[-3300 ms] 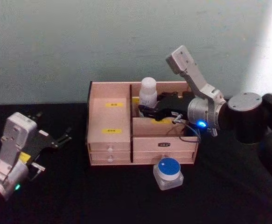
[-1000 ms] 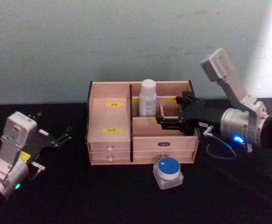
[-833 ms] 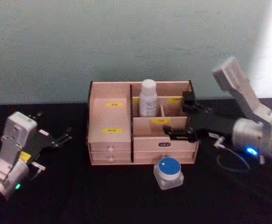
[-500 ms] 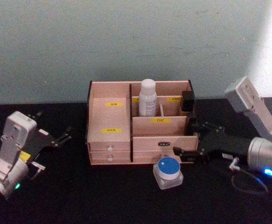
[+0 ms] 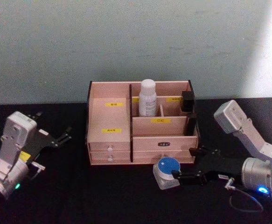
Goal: Pick up the facial cleanser and watermelon frost from the table and place them into the tiered storage box.
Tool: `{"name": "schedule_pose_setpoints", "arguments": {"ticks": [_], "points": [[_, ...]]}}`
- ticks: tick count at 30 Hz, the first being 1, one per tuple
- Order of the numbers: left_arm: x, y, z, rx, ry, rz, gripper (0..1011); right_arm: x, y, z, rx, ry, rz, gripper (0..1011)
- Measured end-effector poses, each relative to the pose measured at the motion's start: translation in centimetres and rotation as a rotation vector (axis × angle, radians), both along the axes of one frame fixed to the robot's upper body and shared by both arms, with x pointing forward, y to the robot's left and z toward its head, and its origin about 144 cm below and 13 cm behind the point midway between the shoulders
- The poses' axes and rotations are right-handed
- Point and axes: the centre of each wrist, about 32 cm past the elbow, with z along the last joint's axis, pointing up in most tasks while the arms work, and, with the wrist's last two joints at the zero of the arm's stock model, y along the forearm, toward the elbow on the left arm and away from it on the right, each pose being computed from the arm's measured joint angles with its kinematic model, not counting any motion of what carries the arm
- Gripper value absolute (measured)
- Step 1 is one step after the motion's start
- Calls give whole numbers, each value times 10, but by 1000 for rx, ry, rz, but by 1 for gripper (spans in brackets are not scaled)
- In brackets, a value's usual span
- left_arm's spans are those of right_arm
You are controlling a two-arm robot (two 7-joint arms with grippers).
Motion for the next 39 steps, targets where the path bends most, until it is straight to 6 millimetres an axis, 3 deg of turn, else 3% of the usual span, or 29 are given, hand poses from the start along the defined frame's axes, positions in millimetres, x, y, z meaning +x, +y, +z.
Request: {"name": "schedule_pose_setpoints", "arguments": {"ticks": [39], "points": [[0, 0, 0, 0, 0, 0, 1001, 31, 25, -20, -23, 49, 25, 1000]]}}
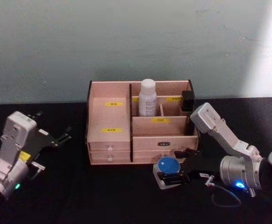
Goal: Pick up the facial cleanser and watermelon frost from the table and place them into the tiered storage box.
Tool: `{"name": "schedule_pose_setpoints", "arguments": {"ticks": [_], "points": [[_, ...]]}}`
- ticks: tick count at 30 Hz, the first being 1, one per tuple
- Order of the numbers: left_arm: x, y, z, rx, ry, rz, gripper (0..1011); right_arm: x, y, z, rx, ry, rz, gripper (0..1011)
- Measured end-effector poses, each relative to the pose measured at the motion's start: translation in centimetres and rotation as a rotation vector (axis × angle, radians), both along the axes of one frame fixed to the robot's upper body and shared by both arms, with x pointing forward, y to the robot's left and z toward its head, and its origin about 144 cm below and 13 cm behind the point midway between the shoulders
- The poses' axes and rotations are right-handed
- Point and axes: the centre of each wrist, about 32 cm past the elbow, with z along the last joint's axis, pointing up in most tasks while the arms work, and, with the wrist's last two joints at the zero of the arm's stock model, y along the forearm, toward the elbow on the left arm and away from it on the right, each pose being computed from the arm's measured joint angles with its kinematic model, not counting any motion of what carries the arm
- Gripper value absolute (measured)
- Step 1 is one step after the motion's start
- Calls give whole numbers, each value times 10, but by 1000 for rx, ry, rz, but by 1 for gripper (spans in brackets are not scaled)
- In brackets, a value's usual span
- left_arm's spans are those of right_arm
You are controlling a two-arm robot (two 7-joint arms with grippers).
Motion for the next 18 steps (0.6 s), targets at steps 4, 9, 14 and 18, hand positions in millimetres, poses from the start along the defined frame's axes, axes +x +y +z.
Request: {"name": "schedule_pose_setpoints", "arguments": {"ticks": [4, 9, 14, 18], "points": [[0, 0, 0, 0, 0, 0, 1001, 2, 1, -1, -2, 3, 1, 1000], [0, 0, 0, 0, 0, 0, 1001, 3, 2, -3, -5, 7, 1, 1000], [0, 0, 0, 0, 0, 0, 1001, 4, 1, -4, -9, 9, 0, 1000], [0, 0, 0, 0, 0, 0, 1002, 4, 1, -4, -10, 9, 1, 1000]]}}
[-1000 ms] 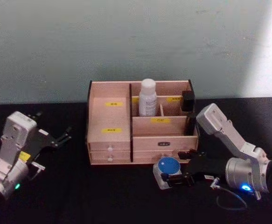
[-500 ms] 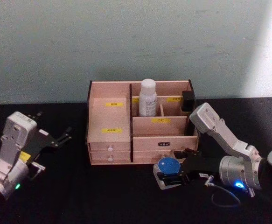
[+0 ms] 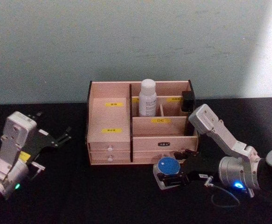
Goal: Pick up the facial cleanser and watermelon frost from the table and place them into the tiered storage box.
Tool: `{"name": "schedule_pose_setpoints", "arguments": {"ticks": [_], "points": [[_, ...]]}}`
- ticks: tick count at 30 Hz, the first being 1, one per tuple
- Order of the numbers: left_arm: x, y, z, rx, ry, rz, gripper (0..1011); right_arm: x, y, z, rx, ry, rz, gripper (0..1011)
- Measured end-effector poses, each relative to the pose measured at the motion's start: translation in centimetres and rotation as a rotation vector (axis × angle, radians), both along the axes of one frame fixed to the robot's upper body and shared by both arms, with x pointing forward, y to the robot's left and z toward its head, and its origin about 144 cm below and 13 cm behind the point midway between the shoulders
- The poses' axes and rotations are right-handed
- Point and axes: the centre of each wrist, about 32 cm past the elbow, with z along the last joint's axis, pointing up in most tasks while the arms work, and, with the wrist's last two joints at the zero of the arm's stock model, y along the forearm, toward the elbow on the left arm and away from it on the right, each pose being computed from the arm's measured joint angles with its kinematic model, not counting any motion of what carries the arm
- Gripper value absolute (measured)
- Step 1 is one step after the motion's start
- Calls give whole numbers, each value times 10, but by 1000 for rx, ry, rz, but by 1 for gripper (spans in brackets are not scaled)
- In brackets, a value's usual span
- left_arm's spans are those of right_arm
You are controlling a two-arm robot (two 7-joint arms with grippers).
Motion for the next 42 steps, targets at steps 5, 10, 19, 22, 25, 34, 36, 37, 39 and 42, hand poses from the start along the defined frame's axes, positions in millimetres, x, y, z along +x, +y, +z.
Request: {"name": "schedule_pose_setpoints", "arguments": {"ticks": [5, 10, 19, 22, 25, 34, 36, 37, 39, 42], "points": [[0, 0, 0, 0, 0, 0, 1001, 0, 0, -1, -3, 1, 0, 1000], [0, 0, 0, 0, 0, 0, 1001, 0, 0, -1, -9, 1, 2, 1000], [0, 0, 0, 0, 0, 0, 1001, 0, 0, -1, -12, 1, 2, 1000], [0, 0, 0, 0, 0, 0, 1001, 0, 0, -1, -12, 1, 2, 1000], [0, 0, 0, 0, 0, 0, 1001, 0, 0, -1, -12, 1, 1, 1000], [0, 0, 0, 0, 0, 0, 1001, 0, 0, -1, -12, 2, 1, 866], [0, 0, 0, 0, 0, 0, 1001, 0, 0, -1, -12, 2, 1, 798], [0, 0, 0, 0, 0, 0, 1001, 0, 0, -1, -12, 2, 1, 798], [0, 0, 0, 0, 0, 0, 1001, 0, 0, -1, -12, 2, 1, 720], [0, 0, 0, 0, 0, 0, 1002, 0, 0, -1, -12, 2, 1, 712]]}}
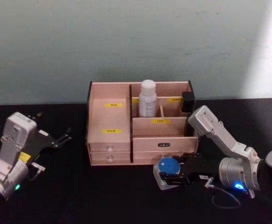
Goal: Pick up the facial cleanser and watermelon frost from the table and place them into the tiered storage box.
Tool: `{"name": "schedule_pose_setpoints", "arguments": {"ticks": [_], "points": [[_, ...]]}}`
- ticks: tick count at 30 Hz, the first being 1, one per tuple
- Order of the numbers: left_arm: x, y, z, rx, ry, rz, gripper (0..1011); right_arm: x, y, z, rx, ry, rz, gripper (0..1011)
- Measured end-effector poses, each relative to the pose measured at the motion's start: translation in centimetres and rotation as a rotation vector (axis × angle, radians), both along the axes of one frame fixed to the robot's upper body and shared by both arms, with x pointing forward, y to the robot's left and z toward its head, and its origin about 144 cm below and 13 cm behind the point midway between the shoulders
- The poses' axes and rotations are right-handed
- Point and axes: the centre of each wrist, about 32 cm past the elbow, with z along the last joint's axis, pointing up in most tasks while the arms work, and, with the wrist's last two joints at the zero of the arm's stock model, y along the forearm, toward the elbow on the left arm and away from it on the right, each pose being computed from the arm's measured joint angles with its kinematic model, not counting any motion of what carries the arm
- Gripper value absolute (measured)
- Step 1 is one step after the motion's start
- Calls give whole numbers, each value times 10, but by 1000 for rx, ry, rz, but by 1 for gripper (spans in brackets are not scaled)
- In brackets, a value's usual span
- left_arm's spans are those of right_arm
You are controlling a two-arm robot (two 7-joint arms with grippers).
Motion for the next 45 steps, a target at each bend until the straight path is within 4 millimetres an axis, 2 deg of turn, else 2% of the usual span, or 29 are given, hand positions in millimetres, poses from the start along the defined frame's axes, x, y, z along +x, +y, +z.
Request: {"name": "schedule_pose_setpoints", "arguments": {"ticks": [11, 19, 32, 39, 45], "points": [[0, 0, 0, 0, 0, 0, 1001, 0, -1, 0, 3, 2, 0, 712], [0, 0, 0, 0, 0, 0, 1001, -9, -7, 7, 28, -1, 19, 712], [0, 0, 0, 0, 0, 0, 1001, -17, -14, 43, 76, -82, 61, 712], [0, 0, 0, 0, 0, 0, 1001, -7, -3, 66, 107, -156, 86, 712], [0, 0, 0, 0, 0, 0, 1001, 3, 9, 75, 131, -191, 105, 712]]}}
